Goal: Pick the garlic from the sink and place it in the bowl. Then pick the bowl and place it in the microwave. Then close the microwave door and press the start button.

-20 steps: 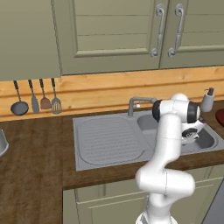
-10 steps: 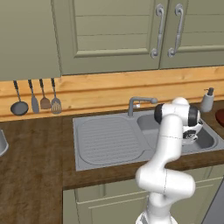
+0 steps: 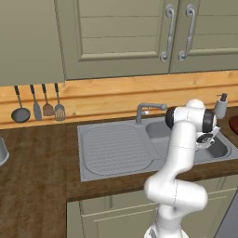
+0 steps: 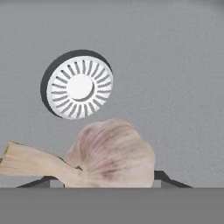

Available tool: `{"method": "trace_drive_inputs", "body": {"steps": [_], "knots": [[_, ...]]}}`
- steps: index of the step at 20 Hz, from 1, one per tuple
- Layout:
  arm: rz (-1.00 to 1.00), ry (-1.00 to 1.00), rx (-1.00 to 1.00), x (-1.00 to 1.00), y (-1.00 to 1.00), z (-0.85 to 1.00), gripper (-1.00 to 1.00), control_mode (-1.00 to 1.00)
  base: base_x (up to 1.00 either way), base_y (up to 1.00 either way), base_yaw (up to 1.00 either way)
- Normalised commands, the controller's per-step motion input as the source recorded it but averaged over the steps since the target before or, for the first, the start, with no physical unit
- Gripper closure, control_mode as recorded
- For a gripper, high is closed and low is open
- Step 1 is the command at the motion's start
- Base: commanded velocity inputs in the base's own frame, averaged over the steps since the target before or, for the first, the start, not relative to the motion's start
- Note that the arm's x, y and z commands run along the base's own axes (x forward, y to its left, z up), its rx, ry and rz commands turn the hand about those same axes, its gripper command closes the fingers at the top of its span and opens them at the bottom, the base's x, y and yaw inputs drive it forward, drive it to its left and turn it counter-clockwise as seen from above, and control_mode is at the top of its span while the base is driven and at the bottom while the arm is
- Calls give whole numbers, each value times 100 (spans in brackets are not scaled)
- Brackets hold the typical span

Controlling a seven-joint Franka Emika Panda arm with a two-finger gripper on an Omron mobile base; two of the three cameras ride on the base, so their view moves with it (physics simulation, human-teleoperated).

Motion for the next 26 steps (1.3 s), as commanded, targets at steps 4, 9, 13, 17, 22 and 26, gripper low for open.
{"method": "trace_drive_inputs", "body": {"steps": [4,9,13,17,22,26], "knots": [[7,0,-29,-53,1,100,100,-100,0,0,0],[10,0,-28,-58,0,100,100,-100,0,0,0],[12,-6,-19,-54,-6,100,100,-100,0,0,0],[12,-1,-11,-38,-18,100,100,-100,0,0,0],[3,3,0,-25,-33,100,100,-100,0,0,0],[-1,13,16,-6,-65,86,100,-100,0,0,0]]}}
